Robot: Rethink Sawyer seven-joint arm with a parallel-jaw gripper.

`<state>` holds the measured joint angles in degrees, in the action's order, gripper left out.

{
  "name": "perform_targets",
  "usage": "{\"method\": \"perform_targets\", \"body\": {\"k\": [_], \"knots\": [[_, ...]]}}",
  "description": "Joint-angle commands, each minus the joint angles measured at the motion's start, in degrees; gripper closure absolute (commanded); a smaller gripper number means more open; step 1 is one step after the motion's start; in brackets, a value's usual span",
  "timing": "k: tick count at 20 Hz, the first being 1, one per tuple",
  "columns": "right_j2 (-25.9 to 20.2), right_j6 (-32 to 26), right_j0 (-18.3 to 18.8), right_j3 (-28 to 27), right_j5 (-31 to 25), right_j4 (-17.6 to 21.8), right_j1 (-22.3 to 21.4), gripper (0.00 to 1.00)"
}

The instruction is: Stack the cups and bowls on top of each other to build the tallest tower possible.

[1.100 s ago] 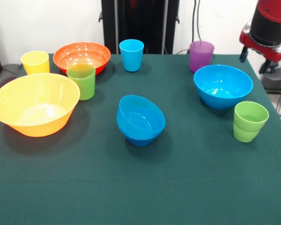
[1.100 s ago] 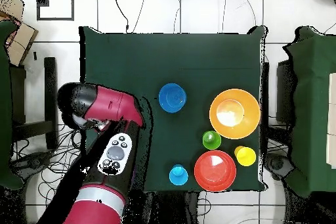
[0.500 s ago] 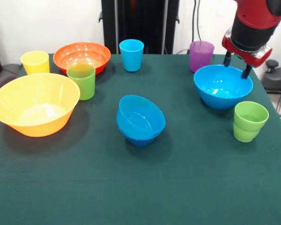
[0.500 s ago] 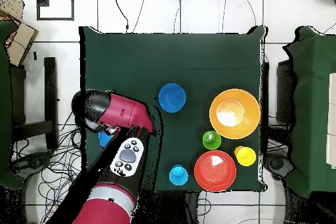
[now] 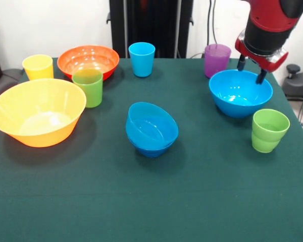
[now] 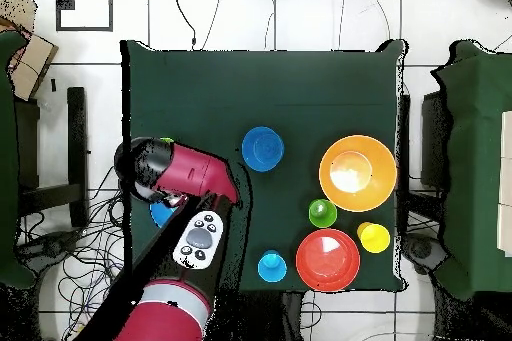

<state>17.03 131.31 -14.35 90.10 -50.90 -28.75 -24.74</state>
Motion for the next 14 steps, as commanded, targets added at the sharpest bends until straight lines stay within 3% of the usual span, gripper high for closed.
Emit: {"method": "perform_targets", "body": {"k": [1,14], "knots": [[-5.47,1.55,3.54,2.99,2.44,2.55,-0.55,0.00],[-6.96,1.41,4.42,6.70,9.88,2.25,0.06,0.00]]}}
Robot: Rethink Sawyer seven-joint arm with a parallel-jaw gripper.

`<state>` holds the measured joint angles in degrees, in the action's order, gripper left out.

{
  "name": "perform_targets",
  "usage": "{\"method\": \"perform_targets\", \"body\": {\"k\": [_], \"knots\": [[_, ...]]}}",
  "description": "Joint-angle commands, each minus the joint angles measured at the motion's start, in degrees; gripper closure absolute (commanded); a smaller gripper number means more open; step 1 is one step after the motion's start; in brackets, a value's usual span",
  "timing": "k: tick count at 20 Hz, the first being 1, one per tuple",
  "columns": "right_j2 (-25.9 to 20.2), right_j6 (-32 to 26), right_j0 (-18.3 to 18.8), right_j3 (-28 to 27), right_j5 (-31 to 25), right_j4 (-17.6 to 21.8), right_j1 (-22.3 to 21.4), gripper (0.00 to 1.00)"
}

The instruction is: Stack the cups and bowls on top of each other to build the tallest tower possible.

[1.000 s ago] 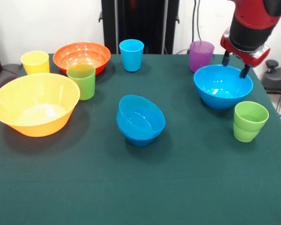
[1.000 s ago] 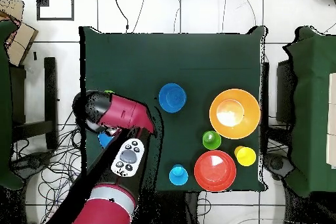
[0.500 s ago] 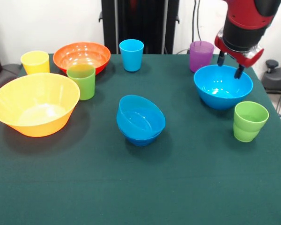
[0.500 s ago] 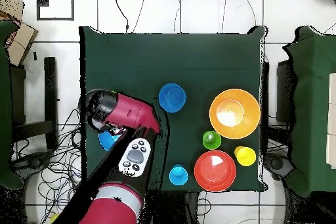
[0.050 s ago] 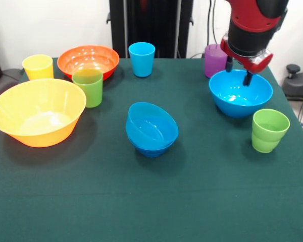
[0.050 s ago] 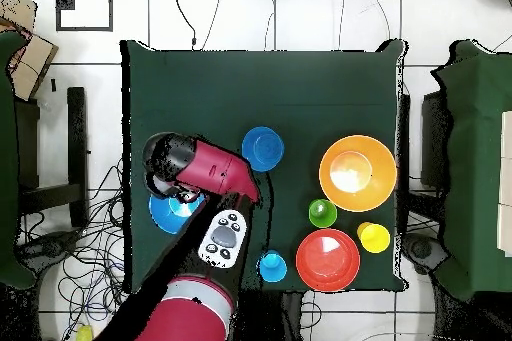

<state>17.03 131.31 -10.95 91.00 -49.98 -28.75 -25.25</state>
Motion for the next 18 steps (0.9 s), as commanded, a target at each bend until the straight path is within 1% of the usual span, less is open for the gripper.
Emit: {"method": "perform_targets", "body": {"k": [1,9,11,18], "knots": [[-6.88,1.34,1.20,5.70,8.91,2.37,0.50,0.00],[-7.45,1.15,1.92,6.24,9.89,2.50,0.76,0.00],[-7.31,0.76,2.04,6.82,9.64,2.91,0.19,0.00],[-7.77,-1.89,4.17,7.49,10.57,4.26,0.15,0.00]]}}
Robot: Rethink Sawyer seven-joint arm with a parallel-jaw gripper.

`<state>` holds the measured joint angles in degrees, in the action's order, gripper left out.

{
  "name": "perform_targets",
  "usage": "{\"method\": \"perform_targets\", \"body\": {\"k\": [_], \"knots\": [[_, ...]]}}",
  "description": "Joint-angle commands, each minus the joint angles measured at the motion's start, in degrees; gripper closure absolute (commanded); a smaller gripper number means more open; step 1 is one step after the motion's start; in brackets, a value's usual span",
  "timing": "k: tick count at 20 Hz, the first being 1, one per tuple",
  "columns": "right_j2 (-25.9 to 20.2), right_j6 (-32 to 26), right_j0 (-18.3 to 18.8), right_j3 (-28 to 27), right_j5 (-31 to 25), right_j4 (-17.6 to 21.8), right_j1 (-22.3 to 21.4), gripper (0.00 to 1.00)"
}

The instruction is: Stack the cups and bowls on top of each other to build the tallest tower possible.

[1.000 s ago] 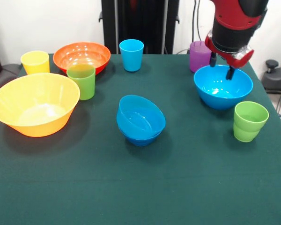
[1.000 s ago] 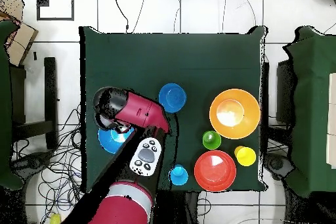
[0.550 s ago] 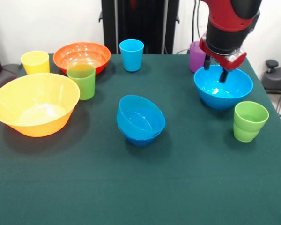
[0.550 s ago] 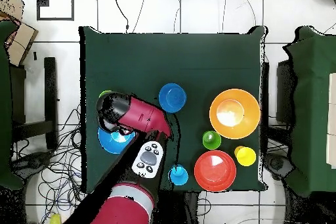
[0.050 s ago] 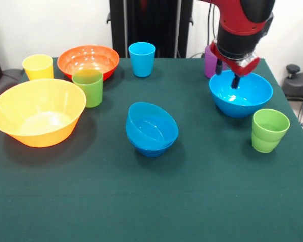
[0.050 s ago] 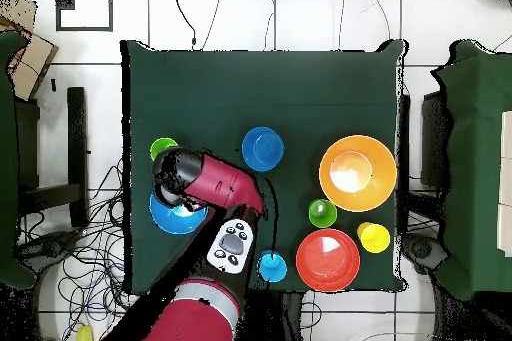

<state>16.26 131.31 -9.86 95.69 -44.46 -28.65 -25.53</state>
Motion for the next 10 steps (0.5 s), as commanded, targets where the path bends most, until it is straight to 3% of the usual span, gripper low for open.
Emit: {"method": "perform_targets", "body": {"k": [1,10], "knots": [[-7.13,-1.92,3.29,2.63,5.01,4.28,0.55,0.00],[-8.38,1.14,2.54,4.33,8.63,3.28,0.68,0.00]]}}
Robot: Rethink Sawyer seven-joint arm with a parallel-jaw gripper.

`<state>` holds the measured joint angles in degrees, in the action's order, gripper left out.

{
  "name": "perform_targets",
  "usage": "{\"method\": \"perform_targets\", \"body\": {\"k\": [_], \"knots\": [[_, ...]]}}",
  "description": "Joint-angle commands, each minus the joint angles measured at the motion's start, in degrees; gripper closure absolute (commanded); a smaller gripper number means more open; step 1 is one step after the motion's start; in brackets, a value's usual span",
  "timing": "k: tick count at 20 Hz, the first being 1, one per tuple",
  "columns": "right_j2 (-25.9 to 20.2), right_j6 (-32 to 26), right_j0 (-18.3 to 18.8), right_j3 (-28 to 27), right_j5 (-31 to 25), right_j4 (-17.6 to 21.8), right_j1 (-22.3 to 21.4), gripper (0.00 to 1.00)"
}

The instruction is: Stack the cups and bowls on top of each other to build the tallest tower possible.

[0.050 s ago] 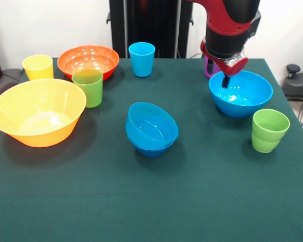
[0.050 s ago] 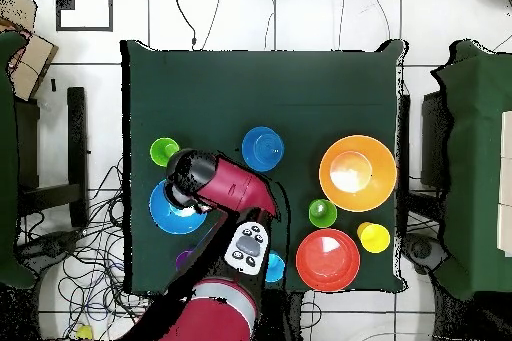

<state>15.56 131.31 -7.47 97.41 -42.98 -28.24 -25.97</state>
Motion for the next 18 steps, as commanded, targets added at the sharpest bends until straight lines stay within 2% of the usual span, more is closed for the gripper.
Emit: {"method": "perform_targets", "body": {"k": [1,18], "knots": [[-7.50,1.74,-0.07,2.86,7.70,2.73,1.07,0.00],[-5.93,7.12,0.09,-2.62,7.00,0.85,5.13,0.00]]}}
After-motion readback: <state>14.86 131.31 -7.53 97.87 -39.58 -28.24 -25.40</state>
